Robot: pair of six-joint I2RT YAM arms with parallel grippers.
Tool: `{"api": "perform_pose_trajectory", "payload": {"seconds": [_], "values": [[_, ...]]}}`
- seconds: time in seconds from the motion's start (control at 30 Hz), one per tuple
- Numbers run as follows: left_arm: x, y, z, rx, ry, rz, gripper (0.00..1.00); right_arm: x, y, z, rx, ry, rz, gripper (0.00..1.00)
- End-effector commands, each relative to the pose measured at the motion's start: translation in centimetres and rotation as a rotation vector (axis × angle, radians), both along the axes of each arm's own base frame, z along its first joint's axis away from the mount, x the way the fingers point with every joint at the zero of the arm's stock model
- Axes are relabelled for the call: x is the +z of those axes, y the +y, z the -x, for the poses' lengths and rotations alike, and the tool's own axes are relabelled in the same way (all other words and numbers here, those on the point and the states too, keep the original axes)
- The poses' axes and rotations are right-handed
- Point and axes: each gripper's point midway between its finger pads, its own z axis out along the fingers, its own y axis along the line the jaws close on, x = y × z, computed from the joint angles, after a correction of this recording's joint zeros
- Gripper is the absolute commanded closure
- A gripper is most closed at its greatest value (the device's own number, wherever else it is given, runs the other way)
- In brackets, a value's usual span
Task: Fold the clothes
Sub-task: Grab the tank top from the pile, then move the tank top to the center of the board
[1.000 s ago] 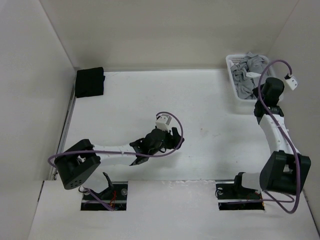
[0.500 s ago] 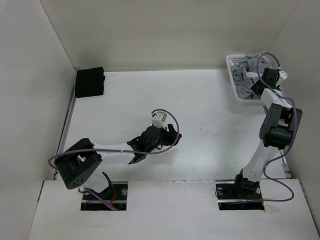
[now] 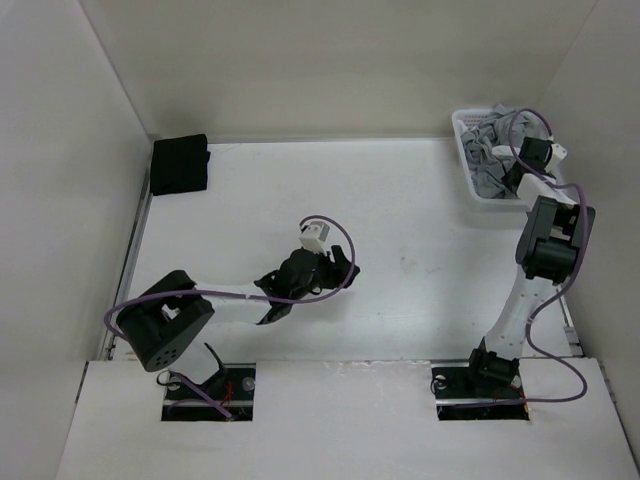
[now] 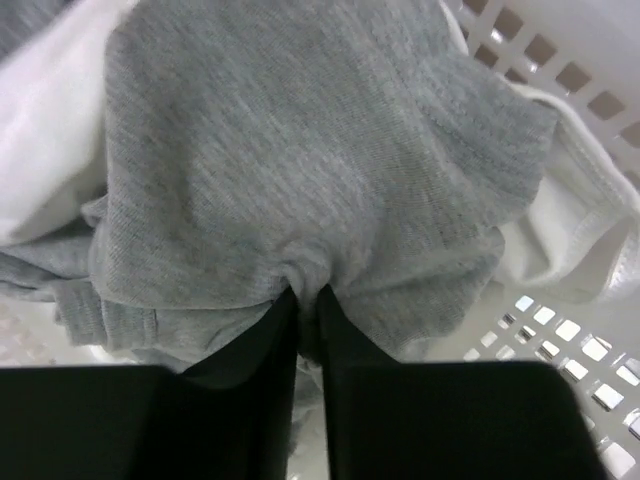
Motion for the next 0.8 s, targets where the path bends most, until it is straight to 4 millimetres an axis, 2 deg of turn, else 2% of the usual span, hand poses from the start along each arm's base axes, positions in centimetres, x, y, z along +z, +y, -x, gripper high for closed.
{"api": "perform_pose_trajectory", "payload": {"seconds": [0.0, 0.17, 0.2, 0.27, 0.33, 0.37, 0.4, 0.43, 0.7, 0.77], "values": [[1.6, -0.7, 0.0, -0.019, -0.032, 0.067, 0.44, 5.8, -0.8, -0.6, -0.04, -0.176, 0.055, 0.89], [1.3, -1.3, 0.4, -0.043, -0.02, 0.068, 0.44, 15.2, -0.1, 1.3, -0.084, -0.4, 0.119, 0.95], [1.2, -1.3, 0.4, -0.042, -0.018, 0.067, 0.44, 17.9, 0.6, 2.2, -0.086, -0.458, 0.126, 0.95], [1.2, -1.2, 0.3, -0.039, -0.018, 0.068, 0.44, 21.6, 1.7, 3.8, -0.092, -0.55, 0.123, 0.95], [1.2, -1.0, 0.1, -0.033, -0.013, 0.072, 0.44, 25.3, 3.6, 5.8, -0.077, -0.652, 0.099, 0.95], [1.2, -0.8, 0.1, -0.029, -0.012, 0.073, 0.44, 27.5, 4.9, 7.3, -0.064, -0.711, 0.087, 0.95], [1.3, -0.7, 0.0, -0.026, -0.012, 0.076, 0.44, 28.8, 5.9, 8.4, -0.052, -0.748, 0.079, 0.95], [1.4, -0.6, -0.1, -0.021, -0.013, 0.077, 0.44, 31.1, 7.9, 10.3, -0.019, -0.811, 0.069, 0.96], [2.0, 1.6, -1.5, 0.046, -0.006, 0.109, 0.44, 42.1, 18.0, 19.3, 0.223, -1.055, 0.02, 0.95], [2.7, 2.9, -2.1, 0.082, -0.014, 0.129, 0.44, 44.9, 21.6, 21.8, 0.339, -1.112, -0.027, 0.95]]}}
